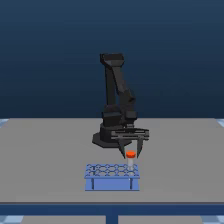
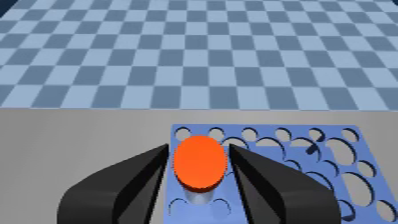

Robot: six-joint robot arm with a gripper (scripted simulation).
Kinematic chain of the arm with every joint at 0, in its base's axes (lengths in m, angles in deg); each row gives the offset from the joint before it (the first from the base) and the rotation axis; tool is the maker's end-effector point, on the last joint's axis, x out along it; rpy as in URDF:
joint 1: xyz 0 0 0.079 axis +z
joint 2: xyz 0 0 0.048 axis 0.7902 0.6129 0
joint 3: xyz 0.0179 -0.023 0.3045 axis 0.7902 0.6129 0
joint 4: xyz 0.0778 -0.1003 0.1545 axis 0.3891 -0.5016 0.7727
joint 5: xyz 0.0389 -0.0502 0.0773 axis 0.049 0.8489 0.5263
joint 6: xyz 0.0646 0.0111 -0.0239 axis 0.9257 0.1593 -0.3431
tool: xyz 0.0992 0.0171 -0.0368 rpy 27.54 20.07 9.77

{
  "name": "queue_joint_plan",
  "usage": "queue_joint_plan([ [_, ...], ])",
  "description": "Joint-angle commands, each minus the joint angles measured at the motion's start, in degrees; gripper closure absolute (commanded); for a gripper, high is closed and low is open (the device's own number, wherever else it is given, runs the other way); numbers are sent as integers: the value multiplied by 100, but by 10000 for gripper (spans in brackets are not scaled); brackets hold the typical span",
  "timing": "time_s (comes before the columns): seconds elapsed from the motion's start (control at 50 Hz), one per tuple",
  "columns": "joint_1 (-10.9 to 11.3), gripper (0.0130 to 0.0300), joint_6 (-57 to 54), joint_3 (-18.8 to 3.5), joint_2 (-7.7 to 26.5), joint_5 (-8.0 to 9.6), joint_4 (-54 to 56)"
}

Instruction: Pick up the centrifuge tube on the rack

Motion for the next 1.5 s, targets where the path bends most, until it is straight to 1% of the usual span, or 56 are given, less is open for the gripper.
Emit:
queue_joint_plan([
  [0.02,0,130,86,5,11,-39,-44],
  [0.22,0,130,88,5,11,-40,-45],
  [0.24,0,300,88,5,11,-40,-45],
  [0.72,-3,300,81,5,10,-37,-40],
  [0.92,-3,300,-54,-13,-31,-2,86],
  [1.22,-3,300,-595,-87,-177,121,595],
  [1.28,-3,300,-866,-123,-242,171,851],
  [1.32,-3,300,-866,-123,-242,171,851],
  [1.38,-3,300,-1182,-164,-313,222,1152],
  [1.42,-3,300,-1182,-164,-313,222,1152],
  [1.5,-3,300,-1544,-211,-388,272,1496],
])
